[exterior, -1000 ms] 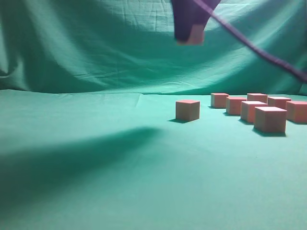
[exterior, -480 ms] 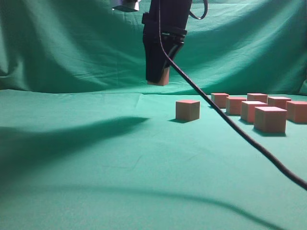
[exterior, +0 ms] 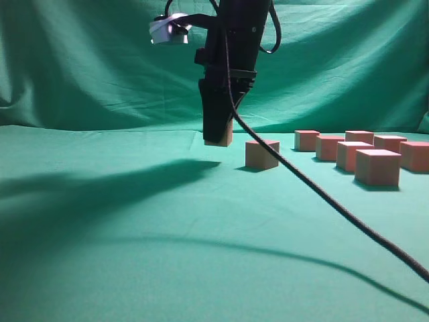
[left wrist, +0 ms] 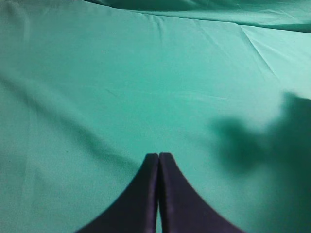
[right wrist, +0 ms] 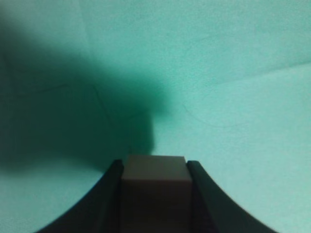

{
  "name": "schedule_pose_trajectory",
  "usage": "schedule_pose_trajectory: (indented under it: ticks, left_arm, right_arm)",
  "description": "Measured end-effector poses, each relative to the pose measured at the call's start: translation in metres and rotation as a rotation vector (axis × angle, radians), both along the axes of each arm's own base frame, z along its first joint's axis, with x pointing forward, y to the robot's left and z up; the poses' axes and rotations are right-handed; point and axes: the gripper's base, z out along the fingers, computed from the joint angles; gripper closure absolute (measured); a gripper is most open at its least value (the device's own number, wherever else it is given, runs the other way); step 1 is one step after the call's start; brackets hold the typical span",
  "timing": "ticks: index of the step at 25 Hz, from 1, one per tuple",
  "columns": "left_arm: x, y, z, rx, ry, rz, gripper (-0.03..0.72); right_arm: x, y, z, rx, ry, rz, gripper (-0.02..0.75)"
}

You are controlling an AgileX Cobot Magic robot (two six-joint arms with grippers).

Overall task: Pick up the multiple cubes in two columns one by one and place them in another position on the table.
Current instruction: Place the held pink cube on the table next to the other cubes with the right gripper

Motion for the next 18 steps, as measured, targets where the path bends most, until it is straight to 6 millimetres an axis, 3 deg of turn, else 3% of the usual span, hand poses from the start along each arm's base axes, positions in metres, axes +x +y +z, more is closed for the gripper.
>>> schedule_pose_trajectory:
  ticks: [10,18]
  left_arm:
    - [0.000,0.000,0.000,0.000,0.000,0.000,0.688]
    - [0.000,0.000,0.000,0.000,0.000,0.000,0.688]
  right_arm:
    - [0.003,0.002,-0.023,-0.027,0.033,0.003,0.473]
    - [0.005,-0.001,-0.022,-0.059,0.004,0.026,0.473]
